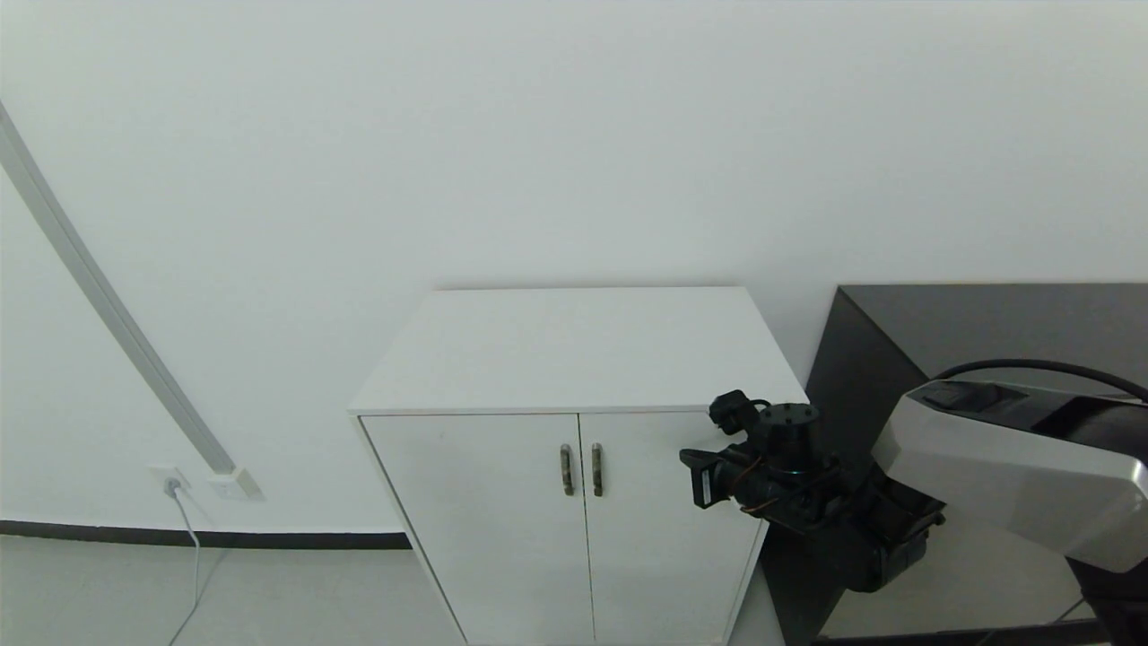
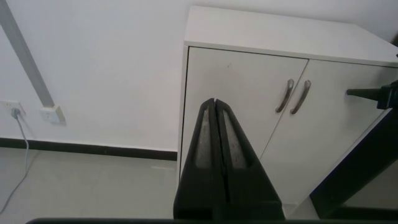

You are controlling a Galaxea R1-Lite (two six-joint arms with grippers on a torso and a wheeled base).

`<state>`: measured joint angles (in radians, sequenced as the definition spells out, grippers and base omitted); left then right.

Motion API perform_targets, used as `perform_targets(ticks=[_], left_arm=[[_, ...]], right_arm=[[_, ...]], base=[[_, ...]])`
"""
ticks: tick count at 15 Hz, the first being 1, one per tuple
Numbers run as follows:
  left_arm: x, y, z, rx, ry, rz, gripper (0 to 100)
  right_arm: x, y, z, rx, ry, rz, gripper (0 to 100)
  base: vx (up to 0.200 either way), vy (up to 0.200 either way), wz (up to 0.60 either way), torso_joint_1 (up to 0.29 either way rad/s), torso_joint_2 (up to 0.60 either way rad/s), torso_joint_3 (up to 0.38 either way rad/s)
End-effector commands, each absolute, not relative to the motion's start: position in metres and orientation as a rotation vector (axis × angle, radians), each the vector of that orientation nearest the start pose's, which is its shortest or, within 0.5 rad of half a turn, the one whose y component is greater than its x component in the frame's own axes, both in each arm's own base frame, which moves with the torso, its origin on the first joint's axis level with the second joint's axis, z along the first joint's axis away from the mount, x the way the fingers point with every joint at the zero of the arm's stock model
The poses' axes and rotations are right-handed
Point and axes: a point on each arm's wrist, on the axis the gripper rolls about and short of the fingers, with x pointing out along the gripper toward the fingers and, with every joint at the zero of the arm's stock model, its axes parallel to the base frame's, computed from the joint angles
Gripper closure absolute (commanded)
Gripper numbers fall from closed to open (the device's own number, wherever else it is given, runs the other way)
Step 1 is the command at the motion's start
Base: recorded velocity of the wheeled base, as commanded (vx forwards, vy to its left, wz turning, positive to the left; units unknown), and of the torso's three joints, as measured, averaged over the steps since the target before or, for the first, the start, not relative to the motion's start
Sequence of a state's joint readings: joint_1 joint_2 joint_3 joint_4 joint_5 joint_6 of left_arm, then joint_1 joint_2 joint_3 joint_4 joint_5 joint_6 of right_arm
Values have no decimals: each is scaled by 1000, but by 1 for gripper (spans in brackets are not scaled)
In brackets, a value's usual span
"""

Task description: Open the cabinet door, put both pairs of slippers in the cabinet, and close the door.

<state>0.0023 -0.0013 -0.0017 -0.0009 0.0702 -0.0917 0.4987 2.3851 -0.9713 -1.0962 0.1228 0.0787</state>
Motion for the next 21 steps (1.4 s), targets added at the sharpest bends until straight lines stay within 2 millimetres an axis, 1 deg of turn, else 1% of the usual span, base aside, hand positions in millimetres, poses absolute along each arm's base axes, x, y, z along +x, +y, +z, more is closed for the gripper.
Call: perform_targets(ticks=[1,8,10,13,15,17,18,21], left_arm=[[-23,2,76,-92,-6,73,100],[-23,2,76,-92,-5,74,100],[-23,2,76,-94,-6,72,100],[-23,2,76,-92,-5,74,100],[-23,2,76,-92,-5,74,100],[-23,2,76,-92,-5,74,100],[-23,2,76,-92,-6,73,100],[-23,1,76,-92,-6,72,100]], right_arm=[[367,201,12,16,341,601,100],[368,200,10,17,344,595,100],[363,197,19,20,322,597,100],[342,187,48,27,273,602,100],[327,175,68,34,234,594,100],[316,156,84,39,207,549,100],[312,145,89,40,201,513,100],[298,96,100,42,195,353,100]], base=[[0,0,0,0,0,0],[0,0,0,0,0,0],[0,0,0,0,0,0],[0,0,0,0,0,0],[0,0,0,0,0,0],[0,0,0,0,0,0],[0,0,0,0,0,0],[0,0,0,0,0,0]])
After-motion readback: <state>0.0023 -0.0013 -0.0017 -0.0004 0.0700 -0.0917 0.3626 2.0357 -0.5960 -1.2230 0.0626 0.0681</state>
